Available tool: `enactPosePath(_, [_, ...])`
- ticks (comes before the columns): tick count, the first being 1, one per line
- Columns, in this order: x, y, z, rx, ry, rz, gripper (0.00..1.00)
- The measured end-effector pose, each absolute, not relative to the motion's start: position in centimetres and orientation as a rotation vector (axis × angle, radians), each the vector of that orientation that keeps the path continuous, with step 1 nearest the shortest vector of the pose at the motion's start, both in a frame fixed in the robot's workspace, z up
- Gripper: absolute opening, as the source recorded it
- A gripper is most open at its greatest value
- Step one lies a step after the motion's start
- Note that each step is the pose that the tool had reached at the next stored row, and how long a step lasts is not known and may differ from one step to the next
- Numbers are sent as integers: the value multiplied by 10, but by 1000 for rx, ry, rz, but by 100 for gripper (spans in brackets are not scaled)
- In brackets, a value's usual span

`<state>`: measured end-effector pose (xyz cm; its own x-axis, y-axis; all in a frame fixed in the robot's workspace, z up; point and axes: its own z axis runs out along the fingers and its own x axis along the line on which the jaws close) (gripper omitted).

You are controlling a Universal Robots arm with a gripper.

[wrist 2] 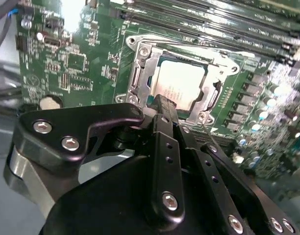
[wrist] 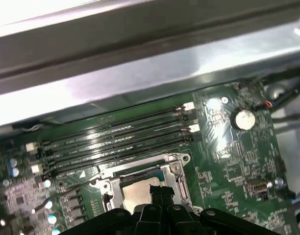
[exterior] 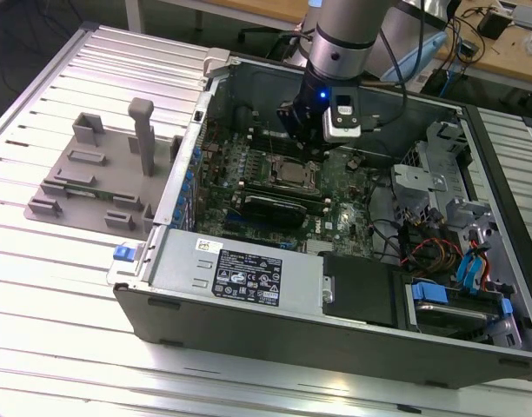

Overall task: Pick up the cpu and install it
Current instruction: 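Close the cpu cover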

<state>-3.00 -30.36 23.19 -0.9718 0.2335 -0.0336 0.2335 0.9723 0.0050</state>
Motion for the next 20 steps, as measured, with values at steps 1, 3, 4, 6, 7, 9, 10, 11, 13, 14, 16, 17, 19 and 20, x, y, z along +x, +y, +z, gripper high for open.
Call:
enactPosePath(1, [-30,-304,232,338,3089,2,11])
enactPosePath(3, [-30,-304,232,258,3097,3,11])
enactPosePath(4, [-30,-304,232,229,3099,4,11])
enactPosePath(6, [-30,-304,231,124,3105,6,11])
enactPosePath(7, [-30,-304,231,70,3107,7,11])
enactPosePath(9, [-30,-304,231,-15,3108,8,11])
enactPosePath(10, [-30,-304,231,-66,3108,6,11])
enactPosePath(11, [-30,-304,231,-74,3108,4,11])
enactPosePath(13, [-30,-304,231,-77,3111,2,11])
enactPosePath(14, [-30,-304,231,-77,3111,2,11])
enactPosePath(16, [-30,-304,231,-77,3111,2,11])
enactPosePath(17, [-30,-304,231,-77,3111,2,11])
enactPosePath(19, [-30,-306,230,-77,3116,2,11])
enactPosePath(20, [-30,-308,230,-77,3120,2,11])
